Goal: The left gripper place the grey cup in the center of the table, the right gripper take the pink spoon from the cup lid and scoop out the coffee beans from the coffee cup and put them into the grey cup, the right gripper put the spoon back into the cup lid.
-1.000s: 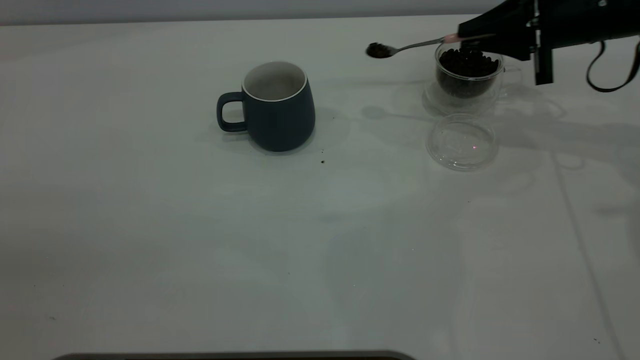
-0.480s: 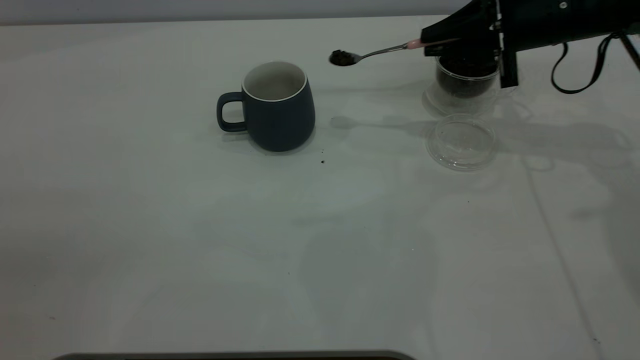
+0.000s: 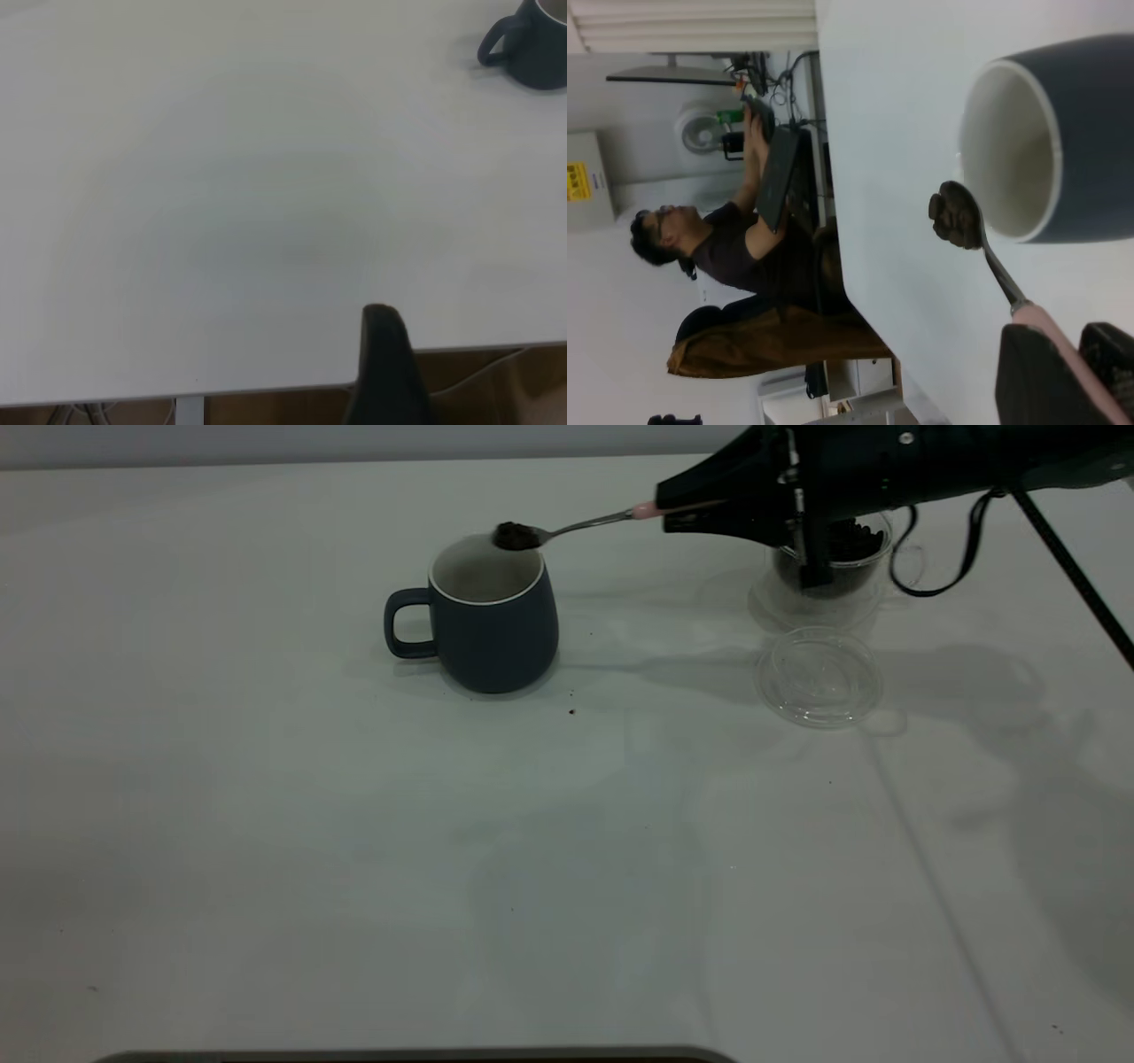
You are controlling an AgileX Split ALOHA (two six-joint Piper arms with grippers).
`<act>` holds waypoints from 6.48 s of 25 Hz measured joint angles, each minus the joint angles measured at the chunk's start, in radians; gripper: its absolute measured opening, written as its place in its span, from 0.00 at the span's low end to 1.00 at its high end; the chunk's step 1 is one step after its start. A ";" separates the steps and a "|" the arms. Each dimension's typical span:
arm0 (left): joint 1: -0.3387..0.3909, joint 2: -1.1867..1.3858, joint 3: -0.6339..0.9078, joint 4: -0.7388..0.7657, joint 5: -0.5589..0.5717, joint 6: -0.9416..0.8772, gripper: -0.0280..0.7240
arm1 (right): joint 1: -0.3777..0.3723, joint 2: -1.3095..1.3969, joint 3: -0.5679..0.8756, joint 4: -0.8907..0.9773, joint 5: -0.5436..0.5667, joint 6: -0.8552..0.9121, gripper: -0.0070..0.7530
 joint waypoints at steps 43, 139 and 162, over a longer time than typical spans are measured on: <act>0.000 0.000 0.000 0.000 0.000 -0.002 0.79 | 0.031 -0.202 0.062 -0.121 -0.157 -0.595 0.14; 0.000 0.000 0.000 0.000 0.000 0.000 0.79 | -0.221 -1.086 0.355 -1.518 0.039 0.828 0.78; 0.000 0.000 0.000 0.000 0.000 0.000 0.79 | -0.221 -2.111 0.968 -1.551 -0.047 0.899 0.78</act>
